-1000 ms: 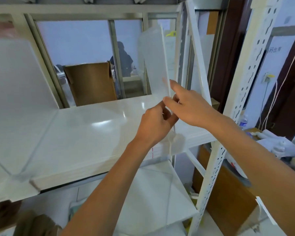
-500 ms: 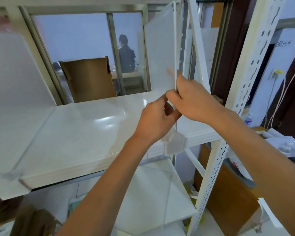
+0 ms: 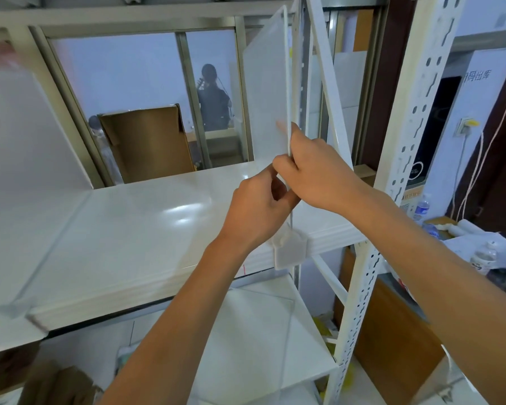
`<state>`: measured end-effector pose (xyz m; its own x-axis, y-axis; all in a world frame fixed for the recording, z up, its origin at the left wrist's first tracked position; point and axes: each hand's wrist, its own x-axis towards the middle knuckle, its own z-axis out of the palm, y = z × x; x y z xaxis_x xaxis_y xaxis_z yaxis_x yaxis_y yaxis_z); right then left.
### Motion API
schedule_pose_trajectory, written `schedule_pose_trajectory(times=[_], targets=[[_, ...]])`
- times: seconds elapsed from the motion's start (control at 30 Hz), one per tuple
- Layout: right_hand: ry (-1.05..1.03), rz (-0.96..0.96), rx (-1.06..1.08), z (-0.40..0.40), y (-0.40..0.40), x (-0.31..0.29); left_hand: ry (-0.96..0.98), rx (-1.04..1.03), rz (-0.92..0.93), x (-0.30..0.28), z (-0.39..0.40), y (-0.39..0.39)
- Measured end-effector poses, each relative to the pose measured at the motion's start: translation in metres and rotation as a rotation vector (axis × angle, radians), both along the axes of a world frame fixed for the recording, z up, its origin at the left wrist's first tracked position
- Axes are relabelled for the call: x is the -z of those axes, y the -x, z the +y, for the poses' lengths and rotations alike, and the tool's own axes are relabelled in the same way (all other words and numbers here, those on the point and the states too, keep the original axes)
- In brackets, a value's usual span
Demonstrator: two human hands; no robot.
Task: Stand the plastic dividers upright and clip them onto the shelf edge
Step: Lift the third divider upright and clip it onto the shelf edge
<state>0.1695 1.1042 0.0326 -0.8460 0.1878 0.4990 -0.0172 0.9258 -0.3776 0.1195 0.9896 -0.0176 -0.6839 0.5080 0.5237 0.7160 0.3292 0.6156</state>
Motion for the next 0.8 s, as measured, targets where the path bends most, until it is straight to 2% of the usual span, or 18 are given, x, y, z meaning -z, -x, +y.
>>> schedule_pose_trajectory(times=[0.8], targets=[[0.002, 0.03, -0.042, -0.004, 0.005, 0.008, -0.005, 0.032, -0.02, 0.008, -0.001, 0.004]])
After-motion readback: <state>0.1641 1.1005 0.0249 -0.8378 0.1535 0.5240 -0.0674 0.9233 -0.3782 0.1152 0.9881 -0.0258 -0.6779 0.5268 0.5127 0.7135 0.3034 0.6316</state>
